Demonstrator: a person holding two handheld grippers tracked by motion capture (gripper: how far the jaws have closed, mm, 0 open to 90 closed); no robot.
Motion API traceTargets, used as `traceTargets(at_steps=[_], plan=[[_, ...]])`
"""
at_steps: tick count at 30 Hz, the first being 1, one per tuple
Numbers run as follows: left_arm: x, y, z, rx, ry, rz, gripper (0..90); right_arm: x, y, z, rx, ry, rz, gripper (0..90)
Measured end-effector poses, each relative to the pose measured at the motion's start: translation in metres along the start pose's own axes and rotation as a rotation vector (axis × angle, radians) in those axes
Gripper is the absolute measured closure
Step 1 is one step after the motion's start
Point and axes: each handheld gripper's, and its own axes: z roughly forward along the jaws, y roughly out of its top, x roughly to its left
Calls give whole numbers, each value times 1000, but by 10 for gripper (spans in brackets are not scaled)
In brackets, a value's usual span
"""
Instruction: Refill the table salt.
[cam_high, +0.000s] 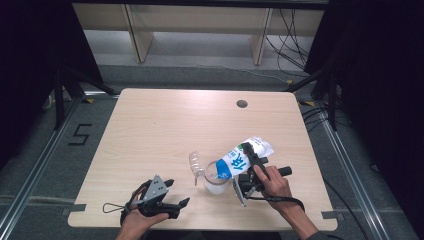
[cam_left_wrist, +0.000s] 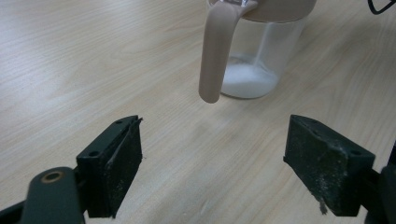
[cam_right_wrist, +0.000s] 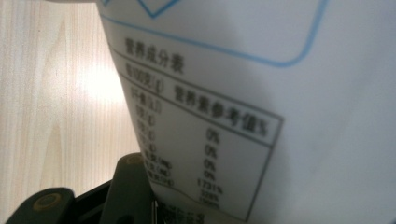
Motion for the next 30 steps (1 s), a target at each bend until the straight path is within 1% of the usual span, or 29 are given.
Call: traceTargets(at_steps=[1,4,5,7,8,9,10,11,12,13,14,15,16,18,22,24,26,30], plan=[[0,0,0,0,0,0,185,2,0,-1,18,6,22,553],[0,0,0,0,-1,0,185,2,0,-1,14,7,21,554],[0,0,0,0,-1,0,185,0,0,0,-2,-4,-6,555],[0,0,0,0,-1,2,185,0,0,0,1,-2,-3,555],[0,0,0,-1,-1,2,185,-2,1,0,-3,-7,-24,555],[0,0,0,-1,-1,2,185,-2,1,0,-3,-7,-24,555],[0,0,0,0,0,3,185,0,0,0,0,-1,-1,556],[0,0,0,0,0,0,185,2,0,-1,17,9,26,556],[0,0,0,0,0,3,185,0,0,0,-2,0,-3,557],[0,0,0,0,0,3,185,0,0,0,-2,0,-3,557],[0,0,0,0,0,3,185,2,0,-2,15,7,24,558],[0,0,0,0,0,3,185,1,0,-1,10,6,18,559],[0,0,0,-1,0,3,185,0,0,-1,1,3,0,560],[0,0,0,-1,0,3,185,0,0,0,-3,-1,-7,560],[0,0,0,-1,-1,2,185,0,0,0,-2,-1,-5,562],[1,0,0,0,0,2,185,2,0,-2,18,8,26,563],[0,0,0,0,1,3,185,1,0,-1,7,5,12,563],[0,0,0,1,1,0,185,1,0,-1,3,2,5,565]])
